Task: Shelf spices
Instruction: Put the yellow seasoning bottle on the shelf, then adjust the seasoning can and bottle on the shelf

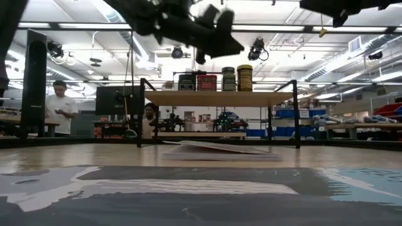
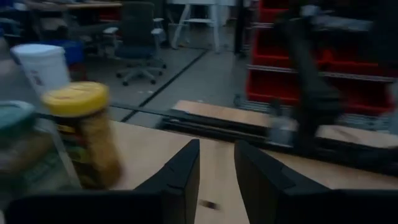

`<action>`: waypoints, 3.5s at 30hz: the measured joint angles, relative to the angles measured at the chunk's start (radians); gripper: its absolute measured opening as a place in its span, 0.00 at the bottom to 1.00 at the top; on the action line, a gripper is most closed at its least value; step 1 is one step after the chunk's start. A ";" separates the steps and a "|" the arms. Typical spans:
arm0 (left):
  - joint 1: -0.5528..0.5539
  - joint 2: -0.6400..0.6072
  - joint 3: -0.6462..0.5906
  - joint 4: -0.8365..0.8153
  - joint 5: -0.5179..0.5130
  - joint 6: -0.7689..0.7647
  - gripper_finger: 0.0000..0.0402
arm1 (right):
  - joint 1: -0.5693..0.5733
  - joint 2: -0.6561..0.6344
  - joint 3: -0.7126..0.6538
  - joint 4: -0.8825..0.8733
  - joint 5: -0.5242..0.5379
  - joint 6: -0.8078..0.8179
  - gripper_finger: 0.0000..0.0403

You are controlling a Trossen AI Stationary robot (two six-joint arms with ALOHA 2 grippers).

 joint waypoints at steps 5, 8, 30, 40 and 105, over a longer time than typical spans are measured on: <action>0.098 0.114 0.152 -0.004 0.059 0.000 0.26 | -0.066 0.010 -0.008 -0.004 -0.027 0.000 0.01; 0.123 0.164 0.237 -0.059 0.082 0.005 0.26 | -0.092 0.010 -0.008 0.000 -0.073 0.000 0.01; 0.095 0.254 0.315 -0.161 0.089 0.081 0.26 | -0.229 0.015 -0.008 -0.018 -0.214 -0.016 0.01; 0.045 0.089 0.317 -0.184 0.053 0.166 0.26 | -0.301 0.117 -0.008 0.033 -0.217 0.002 0.01; 0.514 0.347 1.038 -1.309 0.101 0.341 0.23 | -0.729 0.773 0.195 0.333 -0.290 0.071 0.00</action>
